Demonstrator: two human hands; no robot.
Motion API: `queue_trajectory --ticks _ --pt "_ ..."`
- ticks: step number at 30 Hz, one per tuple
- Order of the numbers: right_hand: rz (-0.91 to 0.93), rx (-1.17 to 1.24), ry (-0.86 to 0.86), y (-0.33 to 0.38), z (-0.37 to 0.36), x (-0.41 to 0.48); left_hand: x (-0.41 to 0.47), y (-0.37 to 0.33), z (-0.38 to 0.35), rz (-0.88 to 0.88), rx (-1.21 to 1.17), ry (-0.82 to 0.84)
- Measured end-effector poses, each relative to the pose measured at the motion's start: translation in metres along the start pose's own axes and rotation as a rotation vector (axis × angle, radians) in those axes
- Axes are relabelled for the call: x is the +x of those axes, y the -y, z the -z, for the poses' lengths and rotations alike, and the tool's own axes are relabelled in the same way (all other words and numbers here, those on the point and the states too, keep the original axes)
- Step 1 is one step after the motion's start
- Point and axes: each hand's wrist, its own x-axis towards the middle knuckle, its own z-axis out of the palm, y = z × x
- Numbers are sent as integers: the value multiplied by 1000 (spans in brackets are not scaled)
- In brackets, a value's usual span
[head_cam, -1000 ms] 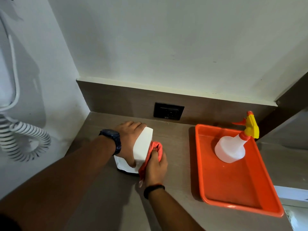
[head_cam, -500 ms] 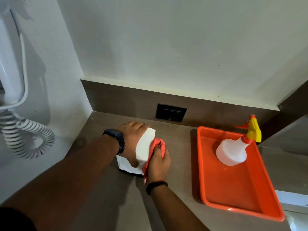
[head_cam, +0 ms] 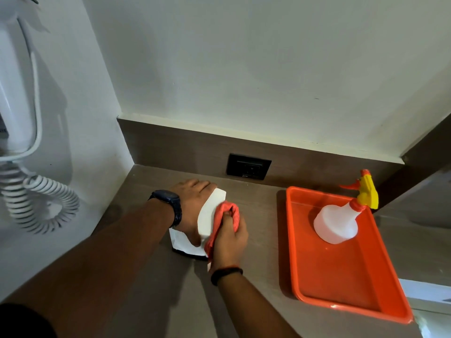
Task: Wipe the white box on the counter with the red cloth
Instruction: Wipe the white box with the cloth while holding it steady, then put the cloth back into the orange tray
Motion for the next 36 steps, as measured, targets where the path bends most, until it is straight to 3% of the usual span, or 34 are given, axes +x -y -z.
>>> queue_trajectory --ticks 3,9,13,16,21,28,33,36 --pt "82 -78 31 15 -5 25 0 2 -1 5 -9 0" --pt "-157 -66 -6 -11 3 15 -2 -2 1 25 12 13" --pt "25 -10 13 0 1 -2 -1 1 -2 5 -19 -15" --pt "143 -134 50 13 -5 19 0 4 -6 18 -21 -26" --pt "-114 -140 17 -6 -1 32 0 1 -3 29 7 -12" --pt "-293 223 36 16 31 8 -5 -1 3 36 -17 2" --pt "2 271 -37 60 89 34 -12 -22 20 70 -92 28" --pt "225 -98 -157 83 148 57 -3 -67 29 2 -225 -193"
